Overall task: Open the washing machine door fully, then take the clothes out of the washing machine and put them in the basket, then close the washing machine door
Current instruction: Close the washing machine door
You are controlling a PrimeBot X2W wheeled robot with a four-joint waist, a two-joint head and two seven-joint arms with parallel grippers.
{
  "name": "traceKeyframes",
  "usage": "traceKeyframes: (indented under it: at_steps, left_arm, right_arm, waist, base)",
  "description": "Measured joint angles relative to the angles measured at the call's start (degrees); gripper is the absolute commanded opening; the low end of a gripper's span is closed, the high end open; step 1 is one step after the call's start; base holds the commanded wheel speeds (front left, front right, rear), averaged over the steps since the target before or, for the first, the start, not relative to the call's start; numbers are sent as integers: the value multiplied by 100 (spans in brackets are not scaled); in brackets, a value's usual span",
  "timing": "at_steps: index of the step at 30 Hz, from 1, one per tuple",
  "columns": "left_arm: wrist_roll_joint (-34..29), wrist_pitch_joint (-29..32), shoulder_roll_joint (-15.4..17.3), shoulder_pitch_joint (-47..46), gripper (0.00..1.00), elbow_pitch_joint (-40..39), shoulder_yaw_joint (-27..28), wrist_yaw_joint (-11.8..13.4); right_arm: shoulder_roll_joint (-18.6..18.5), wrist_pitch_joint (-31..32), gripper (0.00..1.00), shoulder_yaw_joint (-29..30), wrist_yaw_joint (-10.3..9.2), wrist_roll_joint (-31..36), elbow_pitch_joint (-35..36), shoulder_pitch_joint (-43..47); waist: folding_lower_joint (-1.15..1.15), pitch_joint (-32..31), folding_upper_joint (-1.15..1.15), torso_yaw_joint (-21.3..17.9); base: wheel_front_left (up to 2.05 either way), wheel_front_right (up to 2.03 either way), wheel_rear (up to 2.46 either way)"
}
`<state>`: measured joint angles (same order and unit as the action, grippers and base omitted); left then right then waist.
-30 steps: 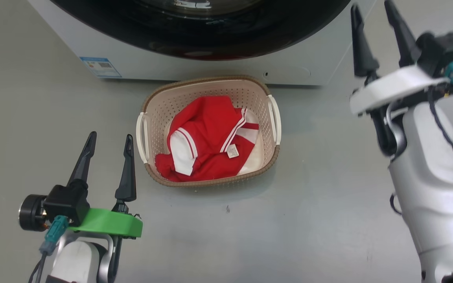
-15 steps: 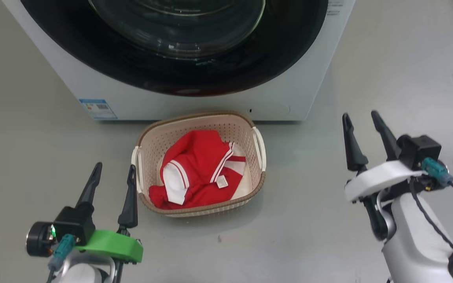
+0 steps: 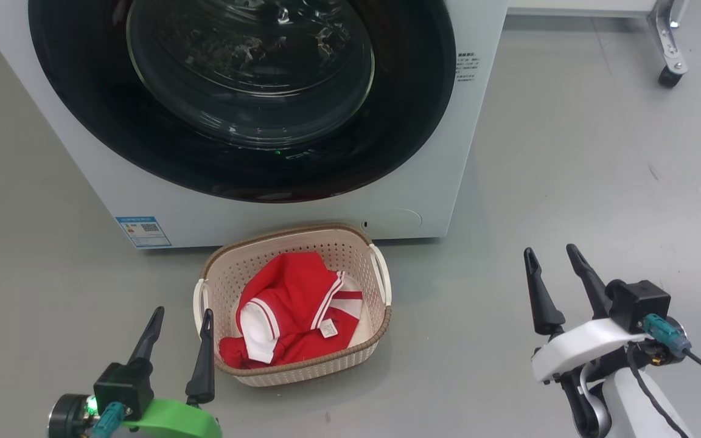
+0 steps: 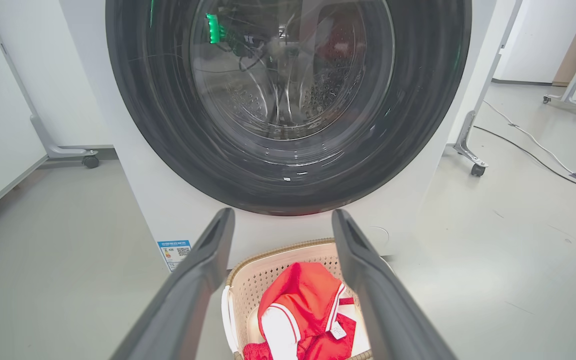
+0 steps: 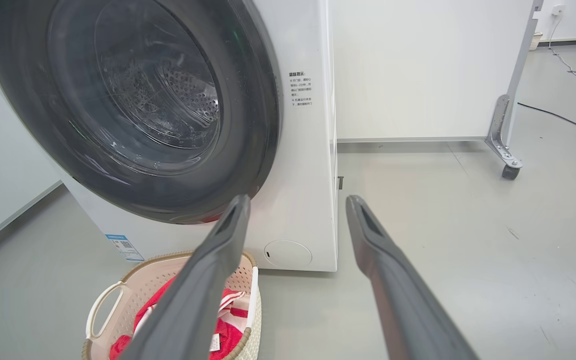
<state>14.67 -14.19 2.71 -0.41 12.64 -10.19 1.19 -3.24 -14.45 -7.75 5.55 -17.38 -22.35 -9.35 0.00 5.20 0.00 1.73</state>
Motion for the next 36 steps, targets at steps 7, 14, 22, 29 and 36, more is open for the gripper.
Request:
traceKeyframes:
  at_steps: [7,14,22,29,36]
  left_arm:
    - [9,8,0,136,100,12,-25,1]
    - [9,55,3,293,100,-11,-58,9]
    - [7,58,5,351,100,-49,-100,30]
    - [0,82,5,396,100,-78,-111,36]
    - [0,102,5,426,100,-114,-127,59]
  right_arm:
    - [27,0,100,-53,-18,-1,101,423]
    - [52,0,100,-103,-69,0,232,733]
    - [60,1,100,-105,-120,40,421,896]
    - [63,1,100,-104,-169,82,531,1033]
    - [65,1,100,-104,-175,82,600,1111]
  waist:
    - [0,-248,0,-76]
    - [0,-445,0,-151]
    - [0,-518,0,-196]
    - [0,-548,0,-198]
    - [0,-561,0,-205]
  base:
    - [0,0,0]
    - [0,0,0]
    - [0,0,0]
    - [0,0,0]
    - [0,0,0]
